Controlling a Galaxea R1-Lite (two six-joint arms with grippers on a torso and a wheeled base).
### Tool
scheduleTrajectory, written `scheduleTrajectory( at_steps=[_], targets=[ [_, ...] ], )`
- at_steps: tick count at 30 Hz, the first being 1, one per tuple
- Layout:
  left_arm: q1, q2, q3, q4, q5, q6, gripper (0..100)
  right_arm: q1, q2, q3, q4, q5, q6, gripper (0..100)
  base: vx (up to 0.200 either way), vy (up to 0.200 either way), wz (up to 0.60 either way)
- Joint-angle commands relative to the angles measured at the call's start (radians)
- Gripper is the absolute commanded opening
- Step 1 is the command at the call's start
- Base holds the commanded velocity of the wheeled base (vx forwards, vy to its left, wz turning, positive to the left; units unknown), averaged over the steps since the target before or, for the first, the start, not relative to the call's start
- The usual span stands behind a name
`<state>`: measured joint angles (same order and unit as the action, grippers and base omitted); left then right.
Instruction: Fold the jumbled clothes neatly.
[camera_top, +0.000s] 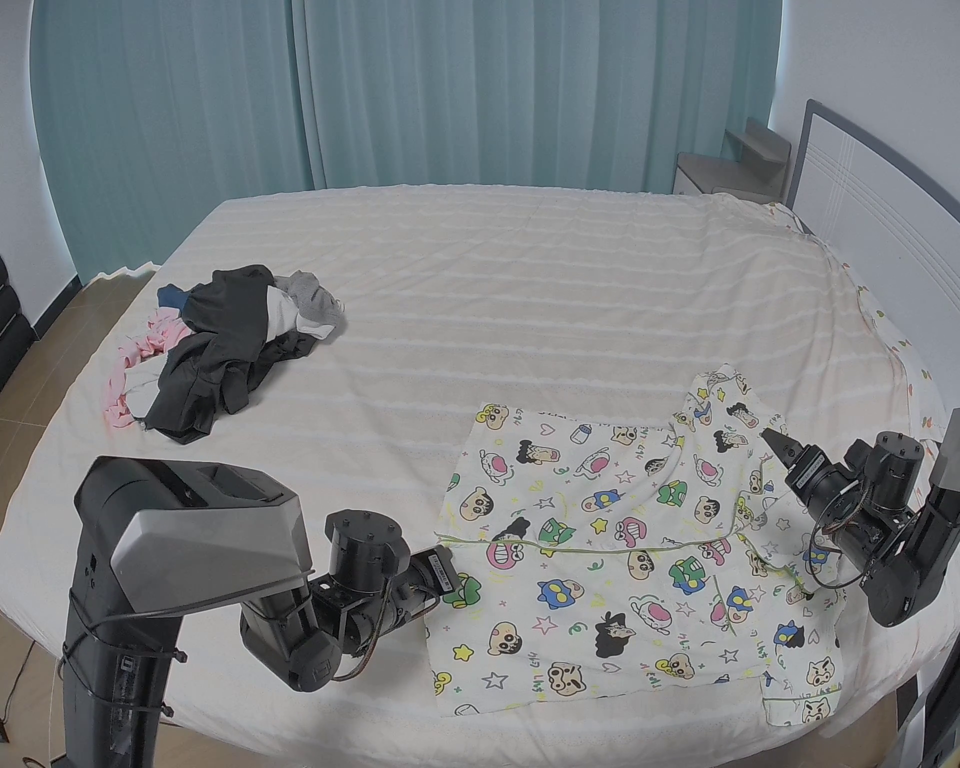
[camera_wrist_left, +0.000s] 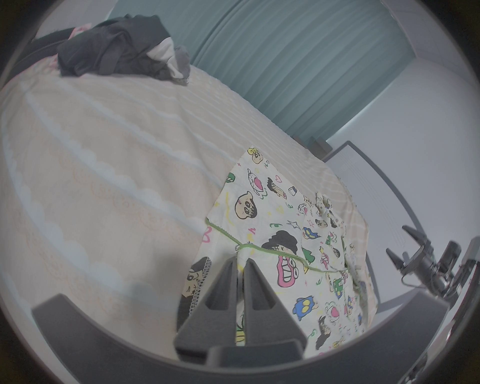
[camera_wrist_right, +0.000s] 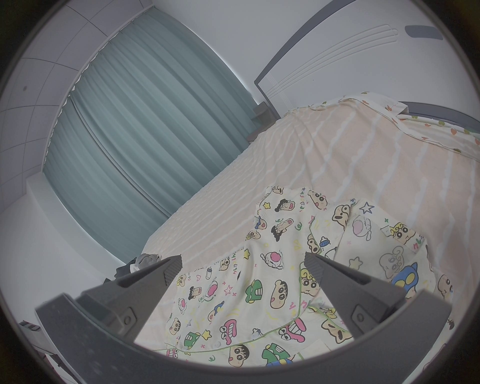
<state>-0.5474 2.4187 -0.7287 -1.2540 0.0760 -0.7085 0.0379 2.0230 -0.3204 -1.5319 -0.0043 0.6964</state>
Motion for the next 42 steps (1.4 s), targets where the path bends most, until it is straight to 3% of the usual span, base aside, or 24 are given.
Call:
scheduleTrajectory(
  at_steps=[1,13,14,21,25,29,30,32,42],
  targets=[
    [0.011,-0.013,-0.008,0.013,0.001,0.03,0,0.0,-0.001,0.0,-0.001,0.0,0.0,100,0.0,0.0,0.0],
    [0.034,0.0,-0.095,0.123,-0.001,0.078,0,0.0,-0.004,0.0,-0.001,0.0,0.0,100,0.0,0.0,0.0],
    [0.032,0.002,-0.1,0.131,-0.001,0.077,100,0.0,-0.004,0.0,-0.001,0.0,0.0,100,0.0,0.0,0.0],
    [0.037,-0.001,-0.121,0.13,0.015,0.075,100,0.0,-0.006,0.001,-0.001,0.0,0.0,100,0.0,0.0,0.0],
    [0.086,-0.043,-0.169,0.145,0.03,0.075,100,0.0,-0.004,0.001,-0.001,0.0,-0.014,100,0.0,0.0,0.0],
    [0.098,-0.052,-0.21,0.193,0.031,0.075,100,0.0,-0.004,0.001,-0.001,0.0,-0.015,100,0.0,0.0,0.0],
    [0.101,-0.078,-0.288,0.337,0.033,0.072,100,0.0,-0.004,0.001,-0.001,0.0,-0.015,100,0.0,0.0,0.0],
    [0.098,-0.09,-0.331,0.427,0.034,0.052,100,0.0,-0.007,0.001,-0.001,-0.002,-0.014,100,0.0,0.0,0.0],
    [0.069,-0.049,-0.37,0.435,0.071,-0.003,100,0.0,-0.006,0.001,-0.001,0.0,-0.014,100,0.0,0.0,0.0]
  ],
)
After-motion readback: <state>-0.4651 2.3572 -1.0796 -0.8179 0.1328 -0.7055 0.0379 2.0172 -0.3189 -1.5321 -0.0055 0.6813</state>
